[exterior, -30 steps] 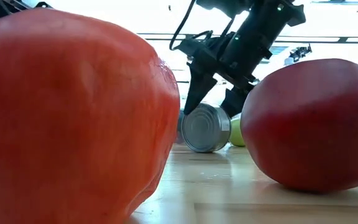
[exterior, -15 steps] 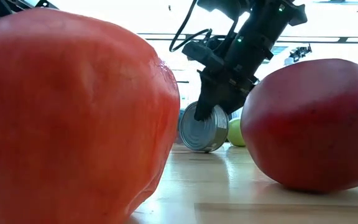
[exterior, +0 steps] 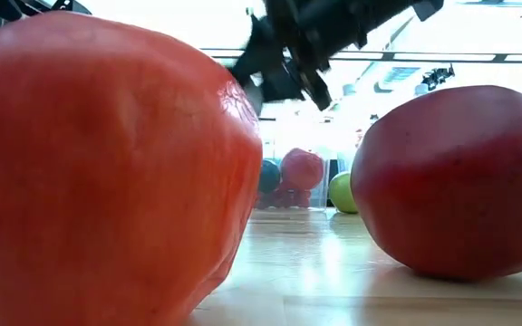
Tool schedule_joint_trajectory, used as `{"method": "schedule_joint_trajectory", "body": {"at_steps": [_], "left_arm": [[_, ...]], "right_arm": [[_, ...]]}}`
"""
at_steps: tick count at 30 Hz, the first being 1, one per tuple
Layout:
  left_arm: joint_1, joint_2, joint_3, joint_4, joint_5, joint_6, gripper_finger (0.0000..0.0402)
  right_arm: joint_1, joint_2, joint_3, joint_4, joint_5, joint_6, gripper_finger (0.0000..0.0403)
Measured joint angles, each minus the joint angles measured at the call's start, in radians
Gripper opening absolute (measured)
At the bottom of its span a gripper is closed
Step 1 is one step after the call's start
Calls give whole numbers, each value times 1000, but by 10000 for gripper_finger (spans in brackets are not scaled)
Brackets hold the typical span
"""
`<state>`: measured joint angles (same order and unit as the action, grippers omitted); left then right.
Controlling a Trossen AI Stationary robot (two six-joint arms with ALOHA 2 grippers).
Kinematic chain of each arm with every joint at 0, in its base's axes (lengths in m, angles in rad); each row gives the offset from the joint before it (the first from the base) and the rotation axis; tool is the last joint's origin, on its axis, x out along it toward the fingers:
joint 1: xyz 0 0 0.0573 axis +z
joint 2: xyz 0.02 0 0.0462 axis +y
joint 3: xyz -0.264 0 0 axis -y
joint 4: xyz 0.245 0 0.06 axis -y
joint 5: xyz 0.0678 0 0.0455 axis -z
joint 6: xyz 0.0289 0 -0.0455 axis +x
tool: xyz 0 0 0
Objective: Pick & Place Food Item
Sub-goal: Put the green tuna can into the gray bin
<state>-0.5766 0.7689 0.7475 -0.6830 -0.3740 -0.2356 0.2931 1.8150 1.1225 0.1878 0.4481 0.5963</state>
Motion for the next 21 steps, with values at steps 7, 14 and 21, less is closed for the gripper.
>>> {"method": "schedule_joint_trajectory", "body": {"at_steps": [7, 14, 21], "left_arm": [[0, 10, 0, 52, -1, 62, 392], [0, 22, -81, 263, 5, 119, 392], [14, 22, -308, 691, 7, 271, 392]], "right_arm": [[46, -4, 0, 208, -87, -144, 121], [63, -4, 0, 234, -83, -180, 121], [68, -4, 0, 234, -86, -184, 121]]}}
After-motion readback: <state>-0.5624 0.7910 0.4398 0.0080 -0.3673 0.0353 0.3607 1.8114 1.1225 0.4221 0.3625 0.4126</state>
